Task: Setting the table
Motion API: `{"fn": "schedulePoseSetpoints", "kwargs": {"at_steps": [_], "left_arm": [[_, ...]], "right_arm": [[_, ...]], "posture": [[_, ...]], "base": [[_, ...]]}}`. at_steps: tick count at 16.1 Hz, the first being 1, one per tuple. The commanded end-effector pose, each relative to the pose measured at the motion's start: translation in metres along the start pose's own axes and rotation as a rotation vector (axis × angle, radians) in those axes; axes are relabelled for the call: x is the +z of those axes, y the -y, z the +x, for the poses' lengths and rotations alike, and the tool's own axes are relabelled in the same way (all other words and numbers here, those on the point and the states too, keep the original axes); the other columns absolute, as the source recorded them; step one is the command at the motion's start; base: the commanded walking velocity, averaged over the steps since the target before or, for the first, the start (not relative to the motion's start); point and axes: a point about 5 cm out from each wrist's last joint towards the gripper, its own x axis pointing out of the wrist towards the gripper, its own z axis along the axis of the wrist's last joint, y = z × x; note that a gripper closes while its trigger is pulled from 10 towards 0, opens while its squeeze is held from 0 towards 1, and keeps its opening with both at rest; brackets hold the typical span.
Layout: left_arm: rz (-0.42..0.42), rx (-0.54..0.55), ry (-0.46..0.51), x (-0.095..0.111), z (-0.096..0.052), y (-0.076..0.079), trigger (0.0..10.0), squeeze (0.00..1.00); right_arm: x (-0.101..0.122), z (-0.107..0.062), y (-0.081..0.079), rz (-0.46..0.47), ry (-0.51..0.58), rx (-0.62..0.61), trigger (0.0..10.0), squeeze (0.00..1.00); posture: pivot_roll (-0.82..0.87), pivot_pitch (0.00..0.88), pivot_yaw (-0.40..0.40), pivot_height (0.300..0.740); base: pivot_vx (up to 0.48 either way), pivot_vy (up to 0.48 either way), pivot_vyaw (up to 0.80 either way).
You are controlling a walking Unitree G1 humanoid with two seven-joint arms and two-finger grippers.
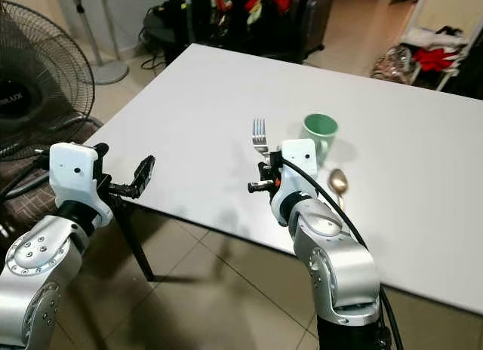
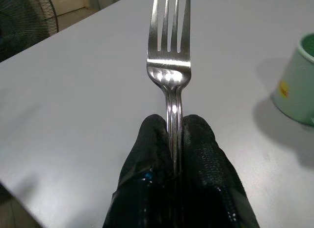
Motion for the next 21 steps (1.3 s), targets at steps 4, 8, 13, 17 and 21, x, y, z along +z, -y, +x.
{"fn": "schedulePoseSetpoints", "kwargs": {"at_steps": [4,8,13,17,21], "left_arm": [[0.006,-0.012,0.001,0.002,0.0,-0.002,10.0,0.0],[0.03,-0.032,-0.008,0.001,-0.002,-0.003,10.0,0.0],[0.086,-0.122,-0.052,-0.003,-0.006,-0.006,10.0,0.0],[0.124,-0.274,-0.128,-0.01,-0.011,0.001,10.0,0.0],[0.142,-0.345,-0.16,-0.015,-0.012,0.008,10.0,0.0]], "right_arm": [[0.004,0.001,-0.004,-0.006,0.021,0.034,10.0,0.0],[-0.003,0.004,-0.014,-0.053,-0.041,0.099,10.0,0.0],[-0.028,0.027,-0.028,-0.048,-0.239,0.072,10.0,0.0],[-0.045,0.04,-0.022,-0.055,-0.363,-0.028,10.0,0.0],[-0.059,0.044,-0.026,-0.004,-0.438,-0.019,10.0,0.0]], "posture": [[-0.05,0.004,-0.002,0.74],[-0.05,0.0,-0.005,0.74],[-0.04,0.01,0.007,0.74],[-0.02,0.034,0.006,0.74],[-0.03,0.036,0.007,0.74]], "base": [[0.366,0.0,-0.6],[0.262,0.0,0.0],[0.0,0.0,0.0],[0.0,0.0,0.0],[0.0,0.0,0.0]]}}
